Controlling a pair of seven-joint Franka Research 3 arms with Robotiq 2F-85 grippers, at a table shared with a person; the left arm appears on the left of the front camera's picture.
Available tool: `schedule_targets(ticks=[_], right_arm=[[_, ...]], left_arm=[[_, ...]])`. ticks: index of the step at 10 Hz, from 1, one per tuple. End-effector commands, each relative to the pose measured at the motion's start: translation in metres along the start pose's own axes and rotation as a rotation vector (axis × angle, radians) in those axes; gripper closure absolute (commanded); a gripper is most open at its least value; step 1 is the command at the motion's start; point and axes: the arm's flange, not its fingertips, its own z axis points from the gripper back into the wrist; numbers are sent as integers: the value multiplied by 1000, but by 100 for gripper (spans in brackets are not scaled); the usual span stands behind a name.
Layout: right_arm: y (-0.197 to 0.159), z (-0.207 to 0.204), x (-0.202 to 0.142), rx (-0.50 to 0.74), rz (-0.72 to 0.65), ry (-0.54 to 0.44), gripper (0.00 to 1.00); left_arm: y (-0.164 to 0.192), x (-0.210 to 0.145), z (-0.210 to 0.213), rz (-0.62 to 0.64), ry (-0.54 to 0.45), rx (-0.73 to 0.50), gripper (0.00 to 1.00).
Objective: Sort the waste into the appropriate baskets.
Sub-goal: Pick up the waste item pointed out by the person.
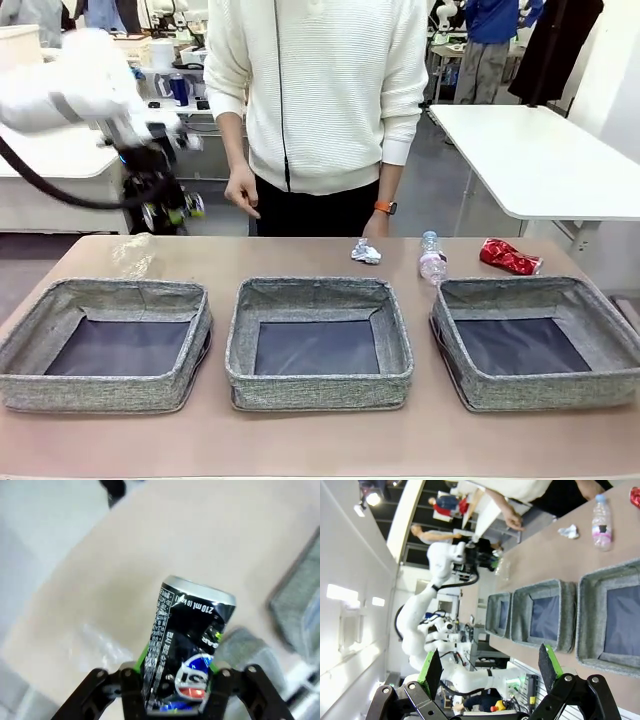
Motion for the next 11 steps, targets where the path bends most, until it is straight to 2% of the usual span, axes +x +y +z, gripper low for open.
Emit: schedule_targets(ticks=[1, 2, 3, 4, 5, 6, 7, 8, 11], right_arm=[[1, -1, 3, 20, 25, -10, 0], [1, -1, 3, 20, 25, -10, 0], [1, -1, 3, 20, 25, -10, 0], [1, -1, 3, 20, 25, -10, 0], [1, -1, 3, 20, 25, -10, 0], [1, -1, 3, 20, 25, -10, 0], [1, -1, 3, 20, 25, -10, 0], [1, -1, 3, 20, 25, -10, 0], [1, -1, 3, 20, 25, -10, 0]], left_arm=[[-51, -46, 60, 311, 4, -4, 100], [-79, -61, 77, 561, -54, -7, 100], [-101, -79, 87, 655, -89, 34, 100], [-120, -99, 93, 798, -166, 111, 100], [-134, -117, 95, 832, -247, 202, 100], [-142, -131, 93, 790, -248, 191, 100], [-127, -136, 91, 696, -194, 102, 100], [-132, -114, 113, 794, -233, 114, 100], [-132, -114, 113, 794, -233, 114, 100]])
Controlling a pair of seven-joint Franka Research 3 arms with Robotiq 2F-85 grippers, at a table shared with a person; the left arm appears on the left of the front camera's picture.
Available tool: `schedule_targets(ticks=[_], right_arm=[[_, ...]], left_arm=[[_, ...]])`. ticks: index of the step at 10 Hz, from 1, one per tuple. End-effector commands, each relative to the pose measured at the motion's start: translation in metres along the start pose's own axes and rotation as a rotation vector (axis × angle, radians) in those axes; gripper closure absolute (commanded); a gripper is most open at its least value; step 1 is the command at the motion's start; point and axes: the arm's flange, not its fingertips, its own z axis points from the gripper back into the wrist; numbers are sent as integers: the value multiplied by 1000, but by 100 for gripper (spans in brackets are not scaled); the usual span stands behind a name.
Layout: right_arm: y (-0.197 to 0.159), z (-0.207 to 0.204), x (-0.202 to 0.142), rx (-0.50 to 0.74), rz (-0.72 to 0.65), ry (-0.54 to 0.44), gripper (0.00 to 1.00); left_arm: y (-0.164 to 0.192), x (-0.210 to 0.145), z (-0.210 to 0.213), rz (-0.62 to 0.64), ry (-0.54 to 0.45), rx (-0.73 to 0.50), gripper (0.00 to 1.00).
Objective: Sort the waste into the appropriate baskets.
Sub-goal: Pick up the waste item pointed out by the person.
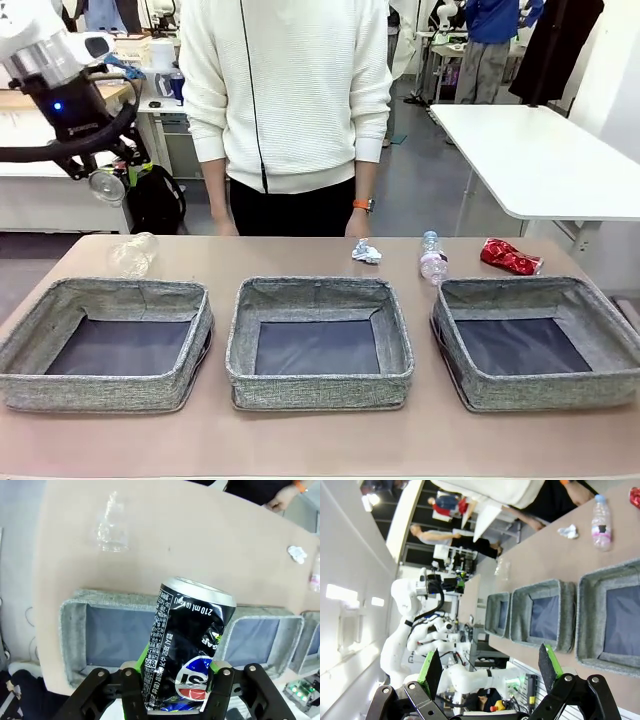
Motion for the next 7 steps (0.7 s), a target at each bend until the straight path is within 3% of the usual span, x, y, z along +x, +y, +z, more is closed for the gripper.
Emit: schedule_targets(ticks=[1, 2, 3, 4, 7], right_arm=[[1, -1, 2, 23, 25, -11, 0], [1, -1, 2, 23, 25, -11, 0], [1, -1, 2, 23, 25, -11, 0], [1, -1, 2, 23, 25, -11, 0], [1, -1, 2, 23, 25, -11, 0]], left_arm=[[2, -4, -2, 1, 3, 2, 66], [-32, -5, 6, 0, 42, 82, 66], [-72, -10, 25, -2, 28, 53, 66], [-111, -10, 40, 122, -13, 45, 66], [-216, -25, 64, 221, 2, 27, 66]])
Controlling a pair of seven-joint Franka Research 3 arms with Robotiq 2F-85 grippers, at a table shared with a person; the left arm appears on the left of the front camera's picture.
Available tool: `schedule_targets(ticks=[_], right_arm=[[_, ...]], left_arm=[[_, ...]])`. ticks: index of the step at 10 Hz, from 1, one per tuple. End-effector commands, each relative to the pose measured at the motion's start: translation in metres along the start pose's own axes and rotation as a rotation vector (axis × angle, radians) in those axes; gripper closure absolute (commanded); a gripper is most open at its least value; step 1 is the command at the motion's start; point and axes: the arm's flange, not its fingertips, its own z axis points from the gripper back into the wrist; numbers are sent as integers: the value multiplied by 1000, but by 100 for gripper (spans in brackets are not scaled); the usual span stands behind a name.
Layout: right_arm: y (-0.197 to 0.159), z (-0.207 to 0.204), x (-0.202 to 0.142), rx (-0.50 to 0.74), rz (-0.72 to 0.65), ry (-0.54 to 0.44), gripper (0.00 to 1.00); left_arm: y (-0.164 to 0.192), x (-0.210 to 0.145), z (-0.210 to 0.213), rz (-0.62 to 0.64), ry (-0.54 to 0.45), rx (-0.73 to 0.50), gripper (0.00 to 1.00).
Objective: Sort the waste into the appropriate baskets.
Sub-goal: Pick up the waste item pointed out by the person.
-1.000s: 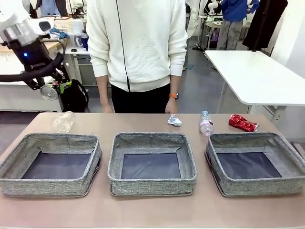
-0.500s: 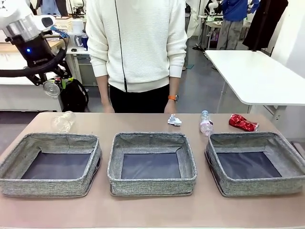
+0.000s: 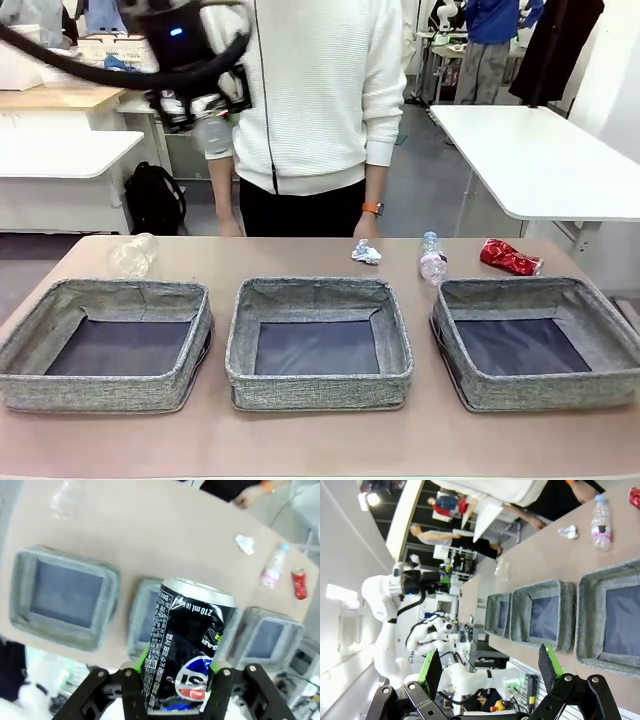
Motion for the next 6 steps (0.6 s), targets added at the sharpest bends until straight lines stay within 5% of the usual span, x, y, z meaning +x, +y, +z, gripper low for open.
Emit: schedule_targets(ticks=[1, 6], right_arm=[[0, -1, 2, 24, 25, -10, 0], [0, -1, 2, 24, 25, -10, 0]], left_arm=[[-48, 7, 3, 49, 21, 14, 66], [-138, -10, 24, -78, 55, -75, 66]])
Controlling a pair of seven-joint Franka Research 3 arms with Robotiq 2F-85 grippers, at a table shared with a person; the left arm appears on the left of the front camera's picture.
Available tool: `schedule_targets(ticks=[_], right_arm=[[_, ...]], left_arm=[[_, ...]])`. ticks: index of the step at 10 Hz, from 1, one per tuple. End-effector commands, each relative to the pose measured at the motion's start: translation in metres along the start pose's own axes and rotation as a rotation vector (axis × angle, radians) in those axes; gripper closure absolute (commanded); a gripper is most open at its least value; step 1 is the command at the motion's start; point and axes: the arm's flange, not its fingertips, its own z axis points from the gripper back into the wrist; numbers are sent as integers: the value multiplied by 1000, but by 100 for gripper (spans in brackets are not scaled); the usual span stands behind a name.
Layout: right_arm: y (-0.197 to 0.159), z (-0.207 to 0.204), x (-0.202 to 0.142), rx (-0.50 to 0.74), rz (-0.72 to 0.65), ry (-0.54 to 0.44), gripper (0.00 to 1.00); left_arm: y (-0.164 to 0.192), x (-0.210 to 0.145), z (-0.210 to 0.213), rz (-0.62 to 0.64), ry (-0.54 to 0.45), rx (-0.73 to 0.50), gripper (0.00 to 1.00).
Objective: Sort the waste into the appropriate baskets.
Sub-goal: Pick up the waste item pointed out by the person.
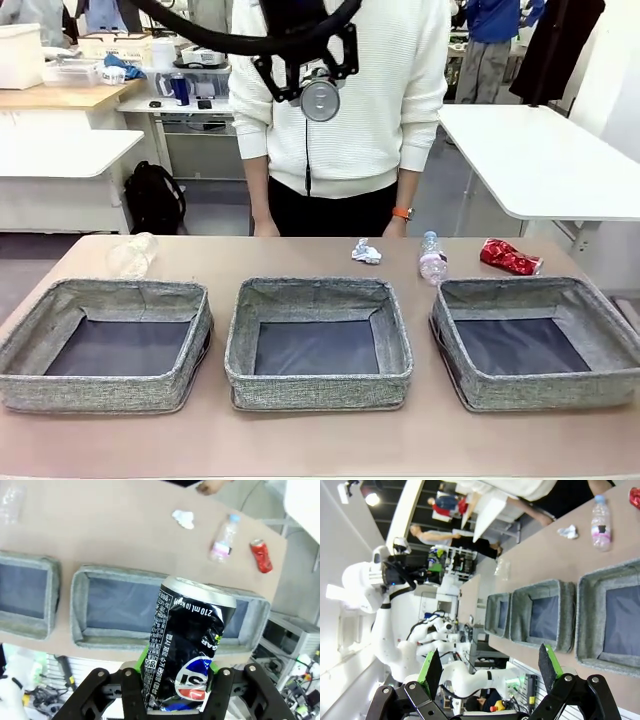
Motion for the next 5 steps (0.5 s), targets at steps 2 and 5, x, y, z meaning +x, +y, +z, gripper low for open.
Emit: schedule_targets(ticks=[2, 5], right_arm=[[0, -1, 2, 25, 25, -10, 0], [0, -1, 2, 25, 25, -10, 0]], left_arm=[[-1, 23, 11, 43, -17, 13, 66], [-4, 12, 5, 14, -13, -7, 66]])
